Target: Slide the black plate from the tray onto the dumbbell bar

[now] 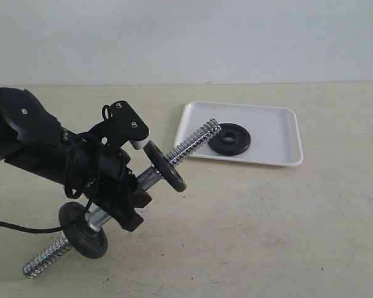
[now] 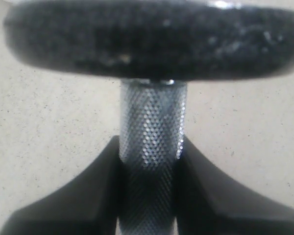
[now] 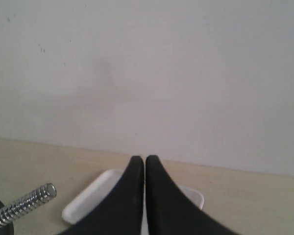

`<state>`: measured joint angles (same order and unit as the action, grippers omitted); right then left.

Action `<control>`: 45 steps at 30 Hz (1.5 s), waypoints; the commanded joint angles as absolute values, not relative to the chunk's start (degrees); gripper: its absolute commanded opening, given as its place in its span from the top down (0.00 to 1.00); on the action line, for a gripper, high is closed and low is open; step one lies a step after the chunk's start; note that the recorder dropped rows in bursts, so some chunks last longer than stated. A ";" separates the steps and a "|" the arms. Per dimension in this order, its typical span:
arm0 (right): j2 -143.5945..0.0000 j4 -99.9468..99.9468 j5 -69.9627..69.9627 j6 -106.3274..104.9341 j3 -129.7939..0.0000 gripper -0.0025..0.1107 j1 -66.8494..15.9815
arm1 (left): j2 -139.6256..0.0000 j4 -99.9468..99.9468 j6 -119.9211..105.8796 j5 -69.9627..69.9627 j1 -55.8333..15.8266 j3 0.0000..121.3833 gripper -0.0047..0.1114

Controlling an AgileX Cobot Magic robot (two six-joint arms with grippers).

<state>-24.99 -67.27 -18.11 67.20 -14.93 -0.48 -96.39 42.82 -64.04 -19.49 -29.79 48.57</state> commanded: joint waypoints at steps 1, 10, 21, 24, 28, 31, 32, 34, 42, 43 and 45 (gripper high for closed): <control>-39.24 -81.36 -21.01 77.13 -24.28 0.98 -0.54 | -93.34 46.71 -63.84 -13.96 -29.87 50.32 0.92; -67.06 -99.95 -27.65 98.40 -46.35 0.98 -0.54 | -92.41 47.18 -63.84 -8.11 -29.87 50.32 0.92; -82.99 -99.95 -38.18 113.86 -58.15 0.10 -0.54 | -91.25 47.18 -61.61 -7.22 -26.48 50.32 0.92; -84.65 -97.15 -39.66 114.16 -58.90 0.19 -0.54 | -90.12 47.18 -60.86 -7.44 -24.72 50.32 0.92; -84.65 -91.40 -40.15 114.85 -58.90 0.38 -0.54 | -87.51 47.18 -60.86 -7.58 -23.91 50.32 0.92; -84.65 -89.60 -42.36 118.89 -58.90 0.51 -0.54 | -86.83 47.18 -60.86 -7.73 -23.25 50.32 0.92; -84.65 -89.05 -42.40 118.22 -58.90 0.56 -0.54 | -86.65 47.18 -60.86 -7.84 -23.25 50.32 0.92; -84.65 -89.46 -42.19 111.57 -59.36 0.69 -0.64 | -86.65 47.18 -60.86 -8.51 -23.25 50.32 0.92; -84.75 -99.95 -11.90 118.34 -62.47 0.85 -14.51 | -86.65 47.18 -61.09 -9.02 -23.25 50.32 0.92; -84.75 -99.95 -7.13 118.60 -62.47 0.85 -15.71 | -86.65 47.18 -61.09 -9.11 -23.25 50.32 0.92; -84.75 -99.95 1.03 119.62 -62.47 0.85 -18.63 | -86.65 47.18 -61.09 -9.11 -23.25 50.32 0.92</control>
<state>-84.78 -100.11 -10.45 118.87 -62.09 -15.71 -90.13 44.69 -61.08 -14.65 -23.38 48.35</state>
